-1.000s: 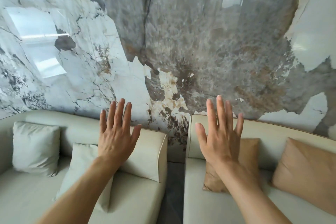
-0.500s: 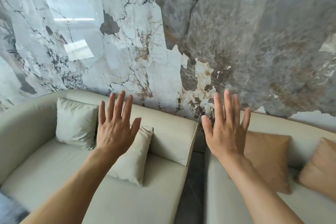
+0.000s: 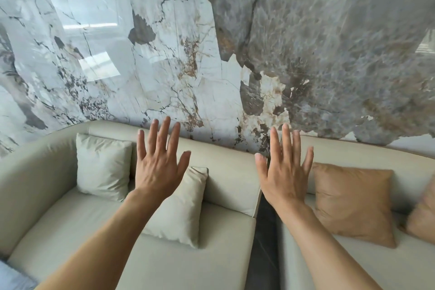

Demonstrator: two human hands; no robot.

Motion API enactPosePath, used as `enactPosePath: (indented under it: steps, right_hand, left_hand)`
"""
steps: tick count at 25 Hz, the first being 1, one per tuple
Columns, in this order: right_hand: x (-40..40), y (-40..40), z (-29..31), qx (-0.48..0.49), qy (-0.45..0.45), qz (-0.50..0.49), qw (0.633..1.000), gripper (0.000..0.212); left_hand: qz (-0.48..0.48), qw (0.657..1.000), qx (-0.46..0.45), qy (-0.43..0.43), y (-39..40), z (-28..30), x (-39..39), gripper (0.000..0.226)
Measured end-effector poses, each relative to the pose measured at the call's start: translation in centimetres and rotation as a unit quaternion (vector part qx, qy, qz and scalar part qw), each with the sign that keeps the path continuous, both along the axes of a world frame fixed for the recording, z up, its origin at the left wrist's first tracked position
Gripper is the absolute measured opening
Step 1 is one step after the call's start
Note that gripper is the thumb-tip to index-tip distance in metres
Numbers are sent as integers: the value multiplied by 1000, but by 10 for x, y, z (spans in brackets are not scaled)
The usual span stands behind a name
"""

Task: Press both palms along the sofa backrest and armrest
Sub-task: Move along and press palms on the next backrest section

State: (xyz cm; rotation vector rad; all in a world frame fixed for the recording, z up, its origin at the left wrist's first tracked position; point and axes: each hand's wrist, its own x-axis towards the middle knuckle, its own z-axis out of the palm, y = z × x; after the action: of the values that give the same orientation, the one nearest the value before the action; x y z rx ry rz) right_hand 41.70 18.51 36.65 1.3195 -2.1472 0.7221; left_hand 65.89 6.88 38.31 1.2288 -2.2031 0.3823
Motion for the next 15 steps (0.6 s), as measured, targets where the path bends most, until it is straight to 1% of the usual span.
enactPosePath:
  steps: [2, 5, 9, 11, 13, 15]
  right_hand:
    - [-9, -16, -12, 14, -37, -9, 999, 67]
    - [-15, -39, -34, 87, -67, -9, 994, 67]
    - [-21, -59, -42, 100, -67, 2, 993, 67]
    - [-10, -90, -41, 99, -61, -16, 993, 67]
    - [-3, -104, -39, 93, -49, -25, 994, 67]
    - [-8, -102, -37, 102, -44, -28, 993, 67]
  left_hand:
    - [-5, 1000, 0, -19, -16, 2, -14, 67]
    - [-10, 999, -2, -42, -40, 1, -27, 67]
    - [-20, 999, 2, -49, -65, -9, -37, 67]
    - [-37, 997, 34, -57, -108, -14, -31, 67]
    - [-44, 994, 58, -80, -128, -21, -23, 68]
    - [-39, 992, 69, -98, -128, -29, -21, 71]
